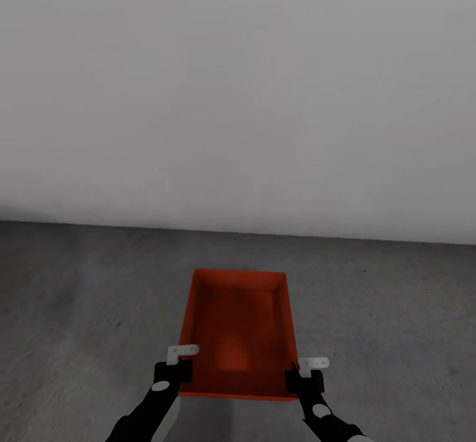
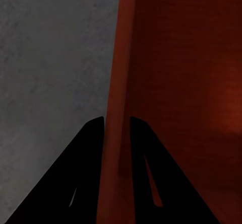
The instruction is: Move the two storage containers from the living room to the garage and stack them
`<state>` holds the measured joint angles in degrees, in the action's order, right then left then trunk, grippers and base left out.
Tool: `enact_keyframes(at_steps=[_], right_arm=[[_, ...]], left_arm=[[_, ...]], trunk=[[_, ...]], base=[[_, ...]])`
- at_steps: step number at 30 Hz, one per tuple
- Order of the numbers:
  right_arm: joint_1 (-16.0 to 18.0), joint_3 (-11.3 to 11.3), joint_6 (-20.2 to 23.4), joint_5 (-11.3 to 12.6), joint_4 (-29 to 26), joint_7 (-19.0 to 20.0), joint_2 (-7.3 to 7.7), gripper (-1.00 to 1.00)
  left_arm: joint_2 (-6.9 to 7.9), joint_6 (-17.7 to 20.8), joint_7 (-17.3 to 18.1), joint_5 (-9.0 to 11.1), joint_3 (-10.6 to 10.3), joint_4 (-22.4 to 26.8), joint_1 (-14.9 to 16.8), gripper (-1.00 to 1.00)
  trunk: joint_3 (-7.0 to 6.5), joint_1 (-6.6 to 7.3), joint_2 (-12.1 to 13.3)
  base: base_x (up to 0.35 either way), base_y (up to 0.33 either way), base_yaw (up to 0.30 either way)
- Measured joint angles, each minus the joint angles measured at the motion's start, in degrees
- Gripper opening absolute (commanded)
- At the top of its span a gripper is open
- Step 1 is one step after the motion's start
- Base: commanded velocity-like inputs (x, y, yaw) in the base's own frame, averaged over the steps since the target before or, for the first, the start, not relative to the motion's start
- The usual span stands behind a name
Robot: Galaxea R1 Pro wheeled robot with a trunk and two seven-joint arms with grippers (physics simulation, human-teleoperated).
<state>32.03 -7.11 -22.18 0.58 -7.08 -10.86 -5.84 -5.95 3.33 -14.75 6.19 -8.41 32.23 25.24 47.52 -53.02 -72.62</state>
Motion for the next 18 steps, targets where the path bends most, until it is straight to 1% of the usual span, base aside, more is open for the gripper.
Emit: enact_keyframes(at_steps=[18], right_arm=[[0.01, 0.00, 0.11, -0.03, -0.03, 0.17, 0.10, -1.00]], left_arm=[[-0.08, 0.08, -0.06, 0.01, 0.04, -0.02, 0.00, -1.00]], trunk=[[3.23, -3.96, -7.22]], base=[[0.000, 0.000, 0.000]])
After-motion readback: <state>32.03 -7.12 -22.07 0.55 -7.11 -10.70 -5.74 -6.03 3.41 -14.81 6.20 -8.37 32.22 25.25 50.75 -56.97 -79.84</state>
